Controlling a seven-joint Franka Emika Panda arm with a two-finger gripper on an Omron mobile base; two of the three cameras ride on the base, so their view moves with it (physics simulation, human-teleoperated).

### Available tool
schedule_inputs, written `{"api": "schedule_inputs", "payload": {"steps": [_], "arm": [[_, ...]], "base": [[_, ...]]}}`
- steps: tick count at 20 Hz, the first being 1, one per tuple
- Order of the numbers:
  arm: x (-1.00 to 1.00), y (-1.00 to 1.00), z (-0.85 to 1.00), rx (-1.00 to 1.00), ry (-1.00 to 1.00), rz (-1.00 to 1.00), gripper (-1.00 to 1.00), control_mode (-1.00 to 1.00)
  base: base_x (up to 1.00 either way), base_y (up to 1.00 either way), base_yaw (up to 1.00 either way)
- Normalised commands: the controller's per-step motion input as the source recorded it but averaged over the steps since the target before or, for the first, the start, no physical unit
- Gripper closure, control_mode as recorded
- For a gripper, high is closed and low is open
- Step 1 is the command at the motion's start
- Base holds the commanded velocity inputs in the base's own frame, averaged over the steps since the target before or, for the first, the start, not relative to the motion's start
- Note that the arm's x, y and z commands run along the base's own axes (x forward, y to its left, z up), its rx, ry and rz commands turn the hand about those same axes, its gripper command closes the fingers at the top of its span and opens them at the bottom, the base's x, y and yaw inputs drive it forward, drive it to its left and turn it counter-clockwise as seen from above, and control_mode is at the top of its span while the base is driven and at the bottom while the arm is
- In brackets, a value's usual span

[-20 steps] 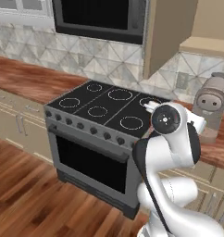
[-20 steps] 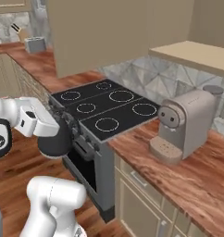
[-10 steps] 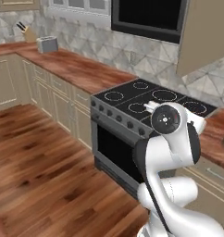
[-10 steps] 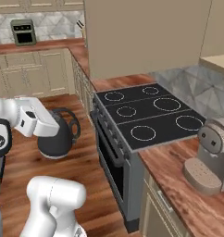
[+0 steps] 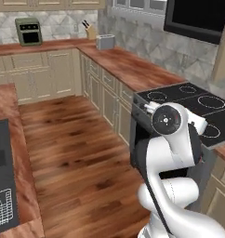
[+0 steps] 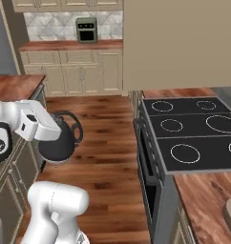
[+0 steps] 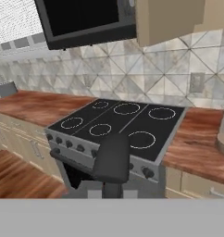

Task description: Open the cabinet, pick the kettle from the cabinet, and place it in the sink.

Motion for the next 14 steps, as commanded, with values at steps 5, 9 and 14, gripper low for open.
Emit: {"api": "schedule_inputs", "payload": {"steps": [5, 9, 14], "arm": [[0.0, 0.0, 0.0, 0.0, 0.0, 0.0, 1.0, 1.0], [0.0, 0.0, 0.0, 0.0, 0.0, 0.0, 1.0, 1.0], [0.0, 0.0, 0.0, 0.0, 0.0, 0.0, 1.0, 1.0]], "base": [[0.0, 0.1, 0.46], [0.09, 0.06, 0.41], [0.24, -0.01, 0.25]]}}
